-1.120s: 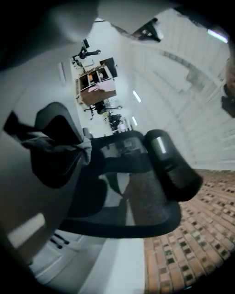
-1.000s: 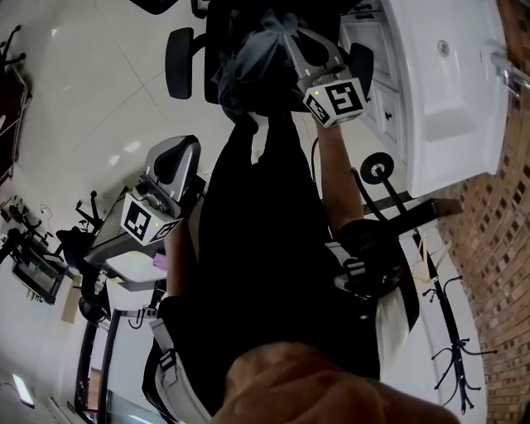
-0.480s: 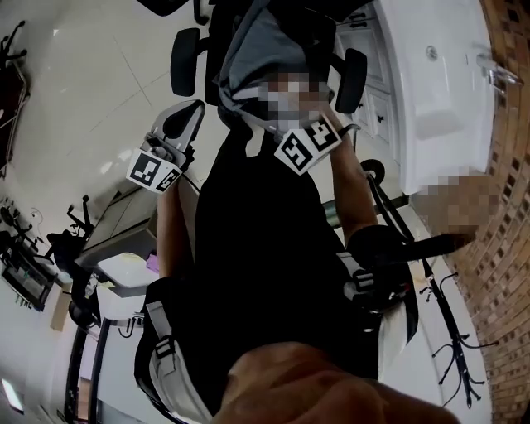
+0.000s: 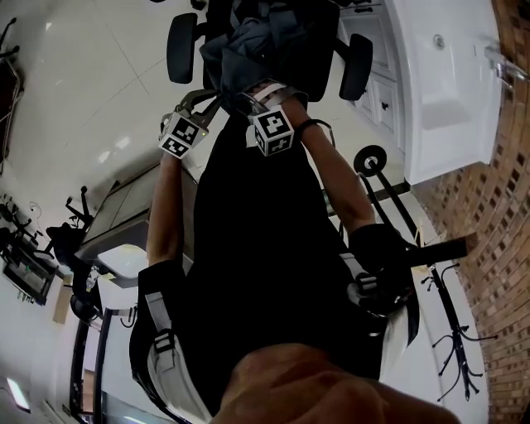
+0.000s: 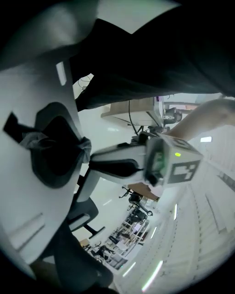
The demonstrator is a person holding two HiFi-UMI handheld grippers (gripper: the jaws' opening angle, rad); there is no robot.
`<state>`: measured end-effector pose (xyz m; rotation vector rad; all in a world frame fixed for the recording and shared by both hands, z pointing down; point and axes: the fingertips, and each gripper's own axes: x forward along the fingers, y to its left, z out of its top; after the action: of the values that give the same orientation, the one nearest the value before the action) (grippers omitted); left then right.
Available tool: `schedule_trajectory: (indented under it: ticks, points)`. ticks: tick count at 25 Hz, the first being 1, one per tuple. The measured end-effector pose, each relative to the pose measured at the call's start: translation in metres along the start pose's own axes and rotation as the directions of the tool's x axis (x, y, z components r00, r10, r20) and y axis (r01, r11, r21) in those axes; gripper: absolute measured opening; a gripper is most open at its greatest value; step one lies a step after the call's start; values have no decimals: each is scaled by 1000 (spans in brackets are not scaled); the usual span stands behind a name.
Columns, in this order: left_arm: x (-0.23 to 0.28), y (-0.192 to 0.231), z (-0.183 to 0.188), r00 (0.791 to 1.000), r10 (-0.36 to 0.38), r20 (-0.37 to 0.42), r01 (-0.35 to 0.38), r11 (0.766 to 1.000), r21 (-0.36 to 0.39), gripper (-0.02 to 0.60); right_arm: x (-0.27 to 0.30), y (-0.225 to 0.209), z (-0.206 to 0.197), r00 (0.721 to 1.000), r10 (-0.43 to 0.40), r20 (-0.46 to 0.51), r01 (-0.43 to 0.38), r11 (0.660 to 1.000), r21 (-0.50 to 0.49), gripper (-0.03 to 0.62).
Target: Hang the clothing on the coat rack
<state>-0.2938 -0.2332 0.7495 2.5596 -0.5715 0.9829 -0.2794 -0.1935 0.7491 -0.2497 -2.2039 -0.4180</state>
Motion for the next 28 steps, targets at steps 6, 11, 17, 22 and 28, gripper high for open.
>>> schedule_trajectory:
  ticks: [6, 11, 17, 22, 28]
  points:
    - [33, -14, -3, 996, -27, -84, 41, 985, 169, 354, -31, -9, 26, 997, -68, 38, 69, 997, -24, 17]
    - [35, -36, 21, 993, -109, -39, 114, 971, 211, 110, -36, -15, 47, 985, -61, 162, 48, 995, 82, 18]
    - [20, -40, 19, 995, -100, 2, 99, 985, 142, 63, -63, -35, 12, 927, -109, 359, -104, 844, 526, 189]
    - [9, -43, 29, 995, -80, 58, 71, 985, 155, 63, -37, -70, -178, 918, -374, 136, -112, 87, 990, 236]
    - [1, -58, 43, 992, -74, 100, 56, 983, 177, 63, 40, -52, -243, 954, -290, 74, -191, -401, 896, 235]
